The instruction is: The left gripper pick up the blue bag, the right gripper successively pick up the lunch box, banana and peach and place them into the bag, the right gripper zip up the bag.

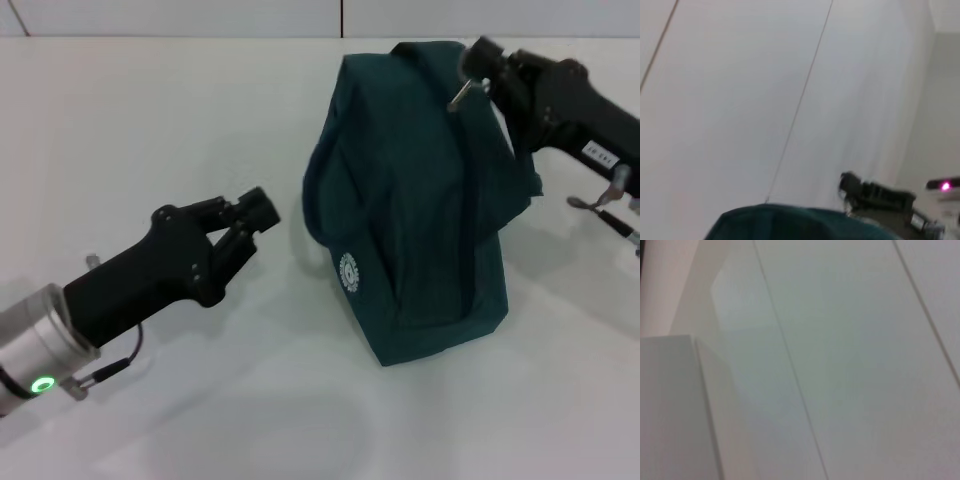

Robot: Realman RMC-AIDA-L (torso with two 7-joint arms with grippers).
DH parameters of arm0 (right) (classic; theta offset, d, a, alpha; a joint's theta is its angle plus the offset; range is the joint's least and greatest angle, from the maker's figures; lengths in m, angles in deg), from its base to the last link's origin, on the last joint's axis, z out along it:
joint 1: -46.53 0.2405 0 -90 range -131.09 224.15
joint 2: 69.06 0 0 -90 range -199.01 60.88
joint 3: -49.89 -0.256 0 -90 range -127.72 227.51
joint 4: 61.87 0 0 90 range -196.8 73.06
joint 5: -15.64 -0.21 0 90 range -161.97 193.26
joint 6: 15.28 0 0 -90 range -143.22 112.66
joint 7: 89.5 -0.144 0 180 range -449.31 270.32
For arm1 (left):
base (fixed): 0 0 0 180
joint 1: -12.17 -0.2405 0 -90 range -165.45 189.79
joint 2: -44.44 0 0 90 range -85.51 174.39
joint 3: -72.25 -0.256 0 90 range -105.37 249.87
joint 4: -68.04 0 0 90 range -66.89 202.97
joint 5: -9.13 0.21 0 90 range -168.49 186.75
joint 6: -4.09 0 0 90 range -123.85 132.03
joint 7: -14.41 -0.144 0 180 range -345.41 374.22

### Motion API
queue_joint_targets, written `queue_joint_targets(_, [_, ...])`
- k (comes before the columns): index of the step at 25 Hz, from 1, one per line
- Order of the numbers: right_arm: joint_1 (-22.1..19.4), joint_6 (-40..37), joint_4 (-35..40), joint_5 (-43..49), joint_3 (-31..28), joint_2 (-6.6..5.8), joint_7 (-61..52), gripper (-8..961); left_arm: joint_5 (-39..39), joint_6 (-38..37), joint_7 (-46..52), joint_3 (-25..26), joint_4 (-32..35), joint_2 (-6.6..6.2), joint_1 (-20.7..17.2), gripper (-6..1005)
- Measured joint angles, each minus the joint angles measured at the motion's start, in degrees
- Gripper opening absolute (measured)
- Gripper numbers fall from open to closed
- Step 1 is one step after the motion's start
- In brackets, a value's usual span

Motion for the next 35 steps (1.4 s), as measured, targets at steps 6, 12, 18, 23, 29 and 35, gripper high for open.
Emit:
queue_joint_targets(6, [0.7, -2.2, 0.4, 0.9, 3.5, 0.04, -0.1, 18, 2.1, -3.2, 7.6, -1.2, 1.7, 0.77, 2.0, 199])
queue_joint_targets(12, [3.6, -3.4, 2.1, 0.9, 5.1, 0.15, -0.1, 18, 2.1, -3.4, 8.5, -1.0, 2.6, 0.84, 1.4, 315])
queue_joint_targets(18, [7.4, -1.6, 1.9, 1.0, 5.8, 0.20, 0.0, 18, 2.0, -2.3, 9.0, -0.9, 3.0, 0.91, 1.5, 500])
queue_joint_targets(23, [7.5, -0.2, 2.0, 1.1, 5.8, 0.28, 0.4, 18, 2.1, -0.9, 11.1, -1.0, 3.0, 0.95, 1.2, 727])
queue_joint_targets(29, [7.8, -0.1, 2.2, 1.0, 5.2, 0.10, 0.6, 18, 1.0, 0.3, 13.7, -0.8, 4.2, 0.65, -0.9, 860])
queue_joint_targets(35, [8.3, 0.4, 2.2, 1.2, 5.5, 0.36, 1.4, 18, 2.7, 2.2, 14.2, -1.4, 5.2, 0.91, -1.0, 856])
